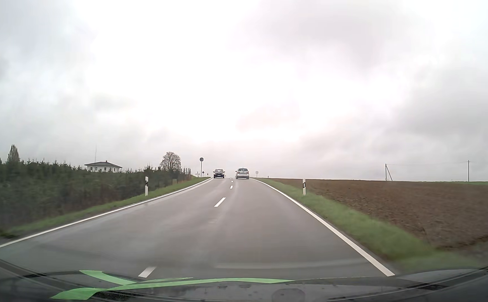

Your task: Follow the waypoints while adhering to traffic rules and regulations

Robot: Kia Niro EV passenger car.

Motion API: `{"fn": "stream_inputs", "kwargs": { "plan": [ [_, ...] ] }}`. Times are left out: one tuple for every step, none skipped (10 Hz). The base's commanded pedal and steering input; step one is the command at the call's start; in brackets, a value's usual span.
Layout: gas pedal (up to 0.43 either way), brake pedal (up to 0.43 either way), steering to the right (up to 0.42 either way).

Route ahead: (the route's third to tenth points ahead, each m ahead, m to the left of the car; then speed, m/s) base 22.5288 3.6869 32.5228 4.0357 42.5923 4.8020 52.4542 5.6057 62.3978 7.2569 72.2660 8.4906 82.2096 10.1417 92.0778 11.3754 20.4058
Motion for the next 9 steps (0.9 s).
{"fn": "stream_inputs", "kwargs": {
  "plan": [
    [0.020, 0.000, -0.013],
    [0.047, 0.000, -0.014],
    [0.067, 0.000, -0.014],
    [0.079, 0.000, -0.014],
    [0.079, 0.000, -0.012],
    [0.079, 0.000, -0.012],
    [0.067, 0.000, -0.011],
    [0.039, 0.000, -0.011],
    [0.039, 0.000, -0.011]
  ]
}}
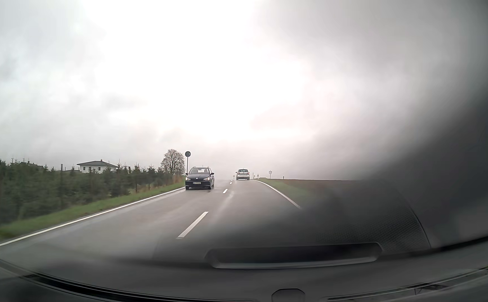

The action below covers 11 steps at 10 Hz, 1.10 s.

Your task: Follow the waypoints while adhering to traffic rules and regulations

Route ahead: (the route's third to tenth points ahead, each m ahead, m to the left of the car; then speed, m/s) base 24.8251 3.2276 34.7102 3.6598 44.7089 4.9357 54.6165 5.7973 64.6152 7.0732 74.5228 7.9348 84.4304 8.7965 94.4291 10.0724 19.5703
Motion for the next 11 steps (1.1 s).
{"fn": "stream_inputs", "kwargs": {
  "plan": [
    [0.039, 0.000, -0.011],
    [0.039, 0.000, -0.011],
    [0.067, 0.000, -0.011],
    [0.098, 0.000, -0.011],
    [0.138, 0.000, -0.011],
    [0.138, 0.000, -0.011],
    [0.138, 0.000, -0.011],
    [0.130, 0.000, -0.011],
    [0.087, 0.000, -0.012],
    [0.079, 0.000, -0.014],
    [0.079, 0.000, -0.015]
  ]
}}
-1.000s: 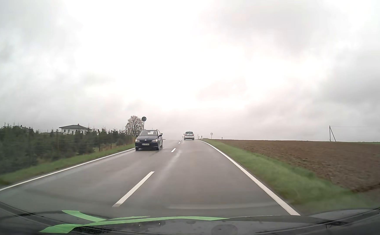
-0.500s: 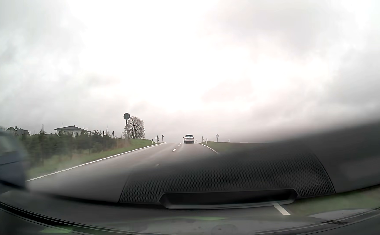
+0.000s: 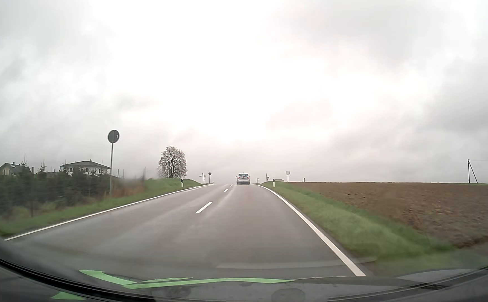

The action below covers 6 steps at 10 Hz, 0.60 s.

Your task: Follow the waypoints while adhering to traffic rules and regulations

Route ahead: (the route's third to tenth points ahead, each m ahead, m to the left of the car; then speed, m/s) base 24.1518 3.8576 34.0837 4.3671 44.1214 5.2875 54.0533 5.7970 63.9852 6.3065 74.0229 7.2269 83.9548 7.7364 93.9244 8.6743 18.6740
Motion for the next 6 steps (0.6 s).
{"fn": "stream_inputs", "kwargs": {
  "plan": [
    [0.079, 0.000, -0.016],
    [0.079, 0.000, -0.015],
    [0.079, 0.000, -0.014],
    [0.079, 0.000, -0.013],
    [0.067, 0.000, -0.013],
    [0.047, 0.000, -0.013]
  ]
}}
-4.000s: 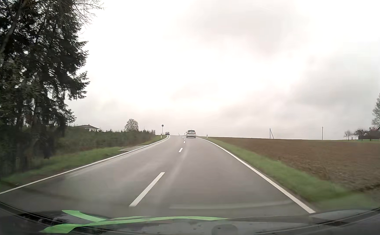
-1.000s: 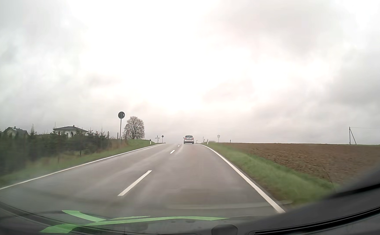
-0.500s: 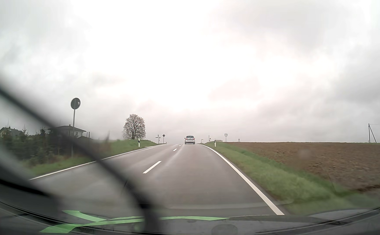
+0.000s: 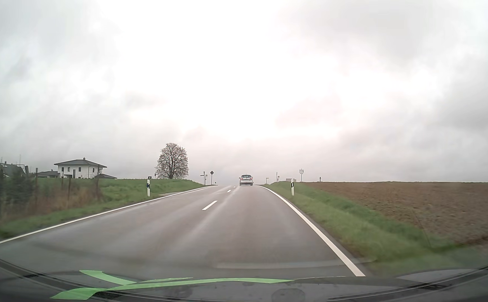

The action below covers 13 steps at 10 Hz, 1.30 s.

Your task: Follow the waypoints while adhering to traffic rules and regulations

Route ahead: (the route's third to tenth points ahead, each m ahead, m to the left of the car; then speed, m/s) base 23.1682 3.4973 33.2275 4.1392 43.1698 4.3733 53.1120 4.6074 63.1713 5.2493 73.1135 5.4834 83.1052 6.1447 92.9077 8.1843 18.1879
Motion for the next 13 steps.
{"fn": "stream_inputs", "kwargs": {
  "plan": [
    [0.008, 0.000, -0.013],
    [0.000, 0.000, -0.013],
    [0.000, 0.000, -0.013],
    [0.000, 0.000, -0.012],
    [0.039, 0.000, -0.012],
    [0.079, 0.000, -0.012],
    [0.098, 0.000, -0.012],
    [0.098, 0.000, -0.012],
    [0.098, 0.000, -0.012],
    [0.098, 0.000, -0.011],
    [0.098, 0.000, -0.010],
    [0.098, 0.000, -0.009],
    [0.098, 0.000, -0.010]
  ]
}}
